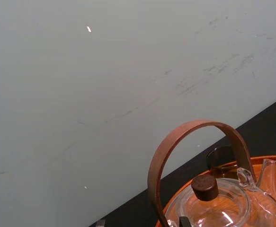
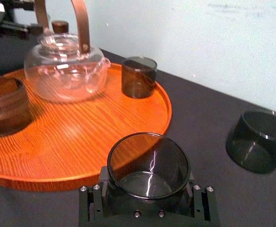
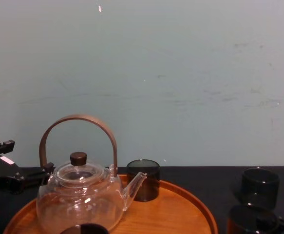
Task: Pick up the glass from the table and place it on the tray.
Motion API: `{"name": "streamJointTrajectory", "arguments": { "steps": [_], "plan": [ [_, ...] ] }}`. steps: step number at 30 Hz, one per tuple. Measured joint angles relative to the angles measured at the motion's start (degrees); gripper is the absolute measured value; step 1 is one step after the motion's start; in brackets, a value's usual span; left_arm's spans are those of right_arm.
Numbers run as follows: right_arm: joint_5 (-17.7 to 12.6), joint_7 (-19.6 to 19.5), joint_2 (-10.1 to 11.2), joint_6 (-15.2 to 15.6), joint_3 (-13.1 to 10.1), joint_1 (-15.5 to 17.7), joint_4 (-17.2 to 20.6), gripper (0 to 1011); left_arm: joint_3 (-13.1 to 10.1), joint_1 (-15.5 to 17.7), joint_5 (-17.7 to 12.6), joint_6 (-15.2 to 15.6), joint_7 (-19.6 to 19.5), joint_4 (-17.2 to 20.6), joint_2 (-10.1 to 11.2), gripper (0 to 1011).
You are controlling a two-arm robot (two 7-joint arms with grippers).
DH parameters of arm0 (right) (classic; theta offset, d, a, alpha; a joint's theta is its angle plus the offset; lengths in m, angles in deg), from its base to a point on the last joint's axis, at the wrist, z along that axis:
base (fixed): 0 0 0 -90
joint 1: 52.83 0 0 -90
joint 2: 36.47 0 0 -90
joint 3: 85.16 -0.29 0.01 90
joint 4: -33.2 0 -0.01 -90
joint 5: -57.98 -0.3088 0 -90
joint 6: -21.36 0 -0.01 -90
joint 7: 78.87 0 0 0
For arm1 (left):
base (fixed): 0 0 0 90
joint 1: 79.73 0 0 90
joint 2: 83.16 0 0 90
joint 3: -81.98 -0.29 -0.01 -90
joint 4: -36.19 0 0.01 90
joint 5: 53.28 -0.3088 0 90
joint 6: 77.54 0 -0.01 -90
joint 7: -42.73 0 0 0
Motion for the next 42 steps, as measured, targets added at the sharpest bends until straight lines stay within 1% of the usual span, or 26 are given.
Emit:
{"name": "streamJointTrajectory", "arguments": {
  "steps": [5,11,15,17,23,24,29,38,42],
  "plan": [
    [0.0,0.2,0.5,0.9,0.8,-0.6,1.9,908,0.0,0.0,0.0,0.0,0.0,0.0,0.0,1009],
    [0.5,0.5,0.5,1.7,2.2,-2.0,2.6,908,0.0,0.0,0.0,0.0,0.0,0.0,0.0,1010],
    [1.0,1.1,0.1,2.3,3.8,-3.6,2.7,908,0.0,0.0,0.0,0.0,0.0,0.0,0.0,1010],
    [1.1,1.2,0.0,2.4,4.2,-4.0,2.7,908,0.0,0.0,0.0,0.0,0.0,0.0,0.0,1009],
    [1.5,1.7,-1.0,2.5,6.2,-6.0,2.2,908,0.0,0.0,0.0,0.0,0.0,0.0,0.0,1010],
    [1.5,1.7,-1.0,2.5,6.2,-6.0,2.2,908,0.0,0.0,0.0,0.0,0.0,0.0,0.0,1010],
    [1.7,2.2,-1.7,2.5,7.6,-7.4,1.5,908,0.0,0.0,0.0,0.0,0.0,0.0,0.0,1010],
    [2.0,2.5,-2.6,2.5,9.4,-9.0,0.2,908,0.0,0.0,0.0,0.0,0.0,0.0,0.0,1010],
    [2.0,2.6,-2.8,2.5,9.8,-9.3,-0.1,908,0.0,0.0,0.0,0.0,0.0,0.0,0.0,1010]
  ]
}}
